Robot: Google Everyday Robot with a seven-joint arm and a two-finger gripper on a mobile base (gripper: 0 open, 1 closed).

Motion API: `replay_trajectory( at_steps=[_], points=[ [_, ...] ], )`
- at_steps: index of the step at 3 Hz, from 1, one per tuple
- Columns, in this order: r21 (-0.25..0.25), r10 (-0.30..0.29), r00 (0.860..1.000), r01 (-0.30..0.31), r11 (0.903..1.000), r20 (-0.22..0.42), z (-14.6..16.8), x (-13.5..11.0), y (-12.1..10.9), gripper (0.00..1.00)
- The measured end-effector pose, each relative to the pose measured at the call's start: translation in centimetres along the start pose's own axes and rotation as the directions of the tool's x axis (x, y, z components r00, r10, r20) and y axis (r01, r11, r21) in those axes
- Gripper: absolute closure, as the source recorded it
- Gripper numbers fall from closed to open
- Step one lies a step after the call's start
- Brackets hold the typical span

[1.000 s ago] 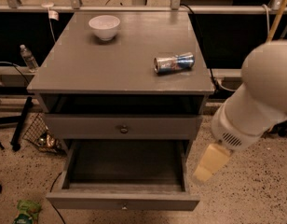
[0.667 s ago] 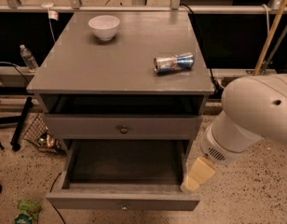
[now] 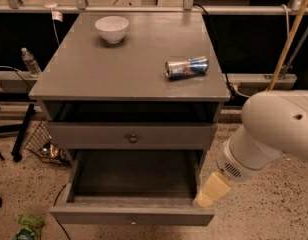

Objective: Close middle drawer

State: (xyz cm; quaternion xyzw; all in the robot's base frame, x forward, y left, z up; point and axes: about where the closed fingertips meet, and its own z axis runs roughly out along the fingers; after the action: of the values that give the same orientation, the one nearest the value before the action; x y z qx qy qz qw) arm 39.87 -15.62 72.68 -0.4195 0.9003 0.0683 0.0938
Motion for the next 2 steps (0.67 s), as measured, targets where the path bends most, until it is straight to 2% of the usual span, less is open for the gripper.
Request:
replay_trajectory(
  at_steps=[1,2],
  points=[
    [-0.083,0.115,0.993,-0.115,0.9899,-0.007,6.0,2.0,-0.1,0.0],
    [-0.084,0.245,0.967,-0.25,0.9647,-0.065,12.5,4.1,0.1,0.0]
  ],
)
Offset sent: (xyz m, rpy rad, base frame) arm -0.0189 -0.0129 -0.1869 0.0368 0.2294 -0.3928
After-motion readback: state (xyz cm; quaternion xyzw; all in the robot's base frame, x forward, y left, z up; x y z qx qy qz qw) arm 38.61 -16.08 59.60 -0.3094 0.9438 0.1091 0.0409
